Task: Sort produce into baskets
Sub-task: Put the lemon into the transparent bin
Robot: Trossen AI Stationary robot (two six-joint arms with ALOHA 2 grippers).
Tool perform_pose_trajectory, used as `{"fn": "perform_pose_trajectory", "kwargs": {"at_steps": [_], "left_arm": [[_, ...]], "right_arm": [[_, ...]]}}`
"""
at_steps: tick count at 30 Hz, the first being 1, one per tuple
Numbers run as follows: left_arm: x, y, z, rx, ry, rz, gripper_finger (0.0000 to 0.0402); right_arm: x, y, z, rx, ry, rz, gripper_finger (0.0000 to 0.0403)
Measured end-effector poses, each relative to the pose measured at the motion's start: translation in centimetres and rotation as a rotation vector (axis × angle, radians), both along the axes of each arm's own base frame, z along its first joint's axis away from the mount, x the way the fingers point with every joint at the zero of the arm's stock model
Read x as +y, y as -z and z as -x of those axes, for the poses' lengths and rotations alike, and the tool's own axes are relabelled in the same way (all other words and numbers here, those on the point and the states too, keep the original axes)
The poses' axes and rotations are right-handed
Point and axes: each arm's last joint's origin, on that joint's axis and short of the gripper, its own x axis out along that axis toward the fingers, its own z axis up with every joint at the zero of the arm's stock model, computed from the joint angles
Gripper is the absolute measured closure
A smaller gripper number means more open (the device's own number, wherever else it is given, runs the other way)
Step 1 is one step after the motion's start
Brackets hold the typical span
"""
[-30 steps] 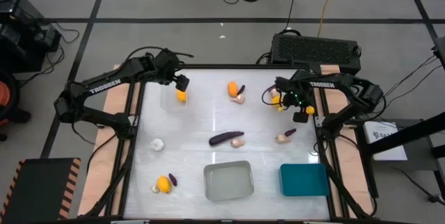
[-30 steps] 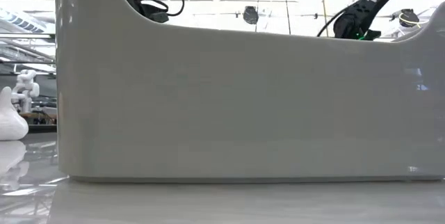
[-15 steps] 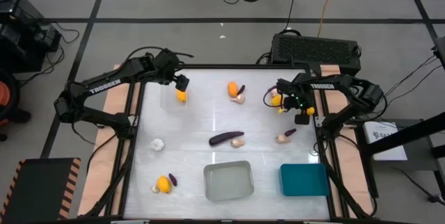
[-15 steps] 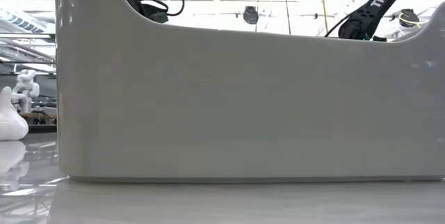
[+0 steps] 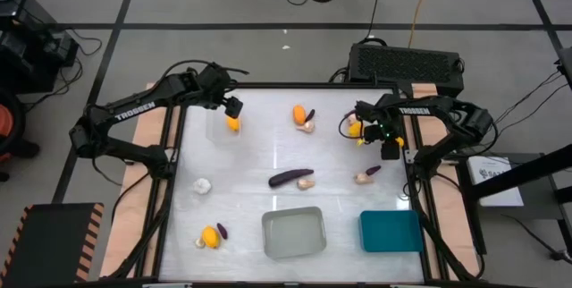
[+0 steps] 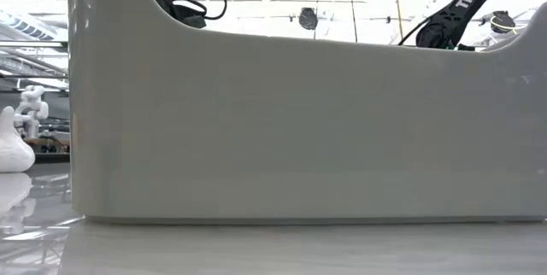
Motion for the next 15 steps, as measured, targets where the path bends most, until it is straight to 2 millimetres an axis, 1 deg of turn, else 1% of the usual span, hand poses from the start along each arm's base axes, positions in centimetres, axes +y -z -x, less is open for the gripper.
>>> {"fn": "perform_pose_trajectory", "kwargs": {"at_steps": [4,7,11,13,15], "left_arm": [[0.0,0.0,0.0,0.012,0.018,-0.012,0.0088],[0.0,0.0,0.0,0.013,0.019,-0.012,0.0088],[0.0,0.0,0.0,0.013,0.021,-0.012,0.0088],[0.0,0.0,0.0,0.020,0.036,-0.019,0.0088],[0.0,0.0,0.0,0.019,0.044,-0.016,0.0088]], "right_arm": [[-0.7,-0.6,-0.7,-0.030,-0.017,0.060,0.0264],[-1.4,-1.7,-1.7,-0.078,-0.003,0.096,0.0254],[-2.5,-3.9,-3.0,-0.128,0.030,0.145,0.0226],[-2.9,-5.3,-3.7,-0.153,0.046,0.157,0.0226],[-3.2,-6.9,-4.3,-0.201,0.072,0.136,0.0233]]}}
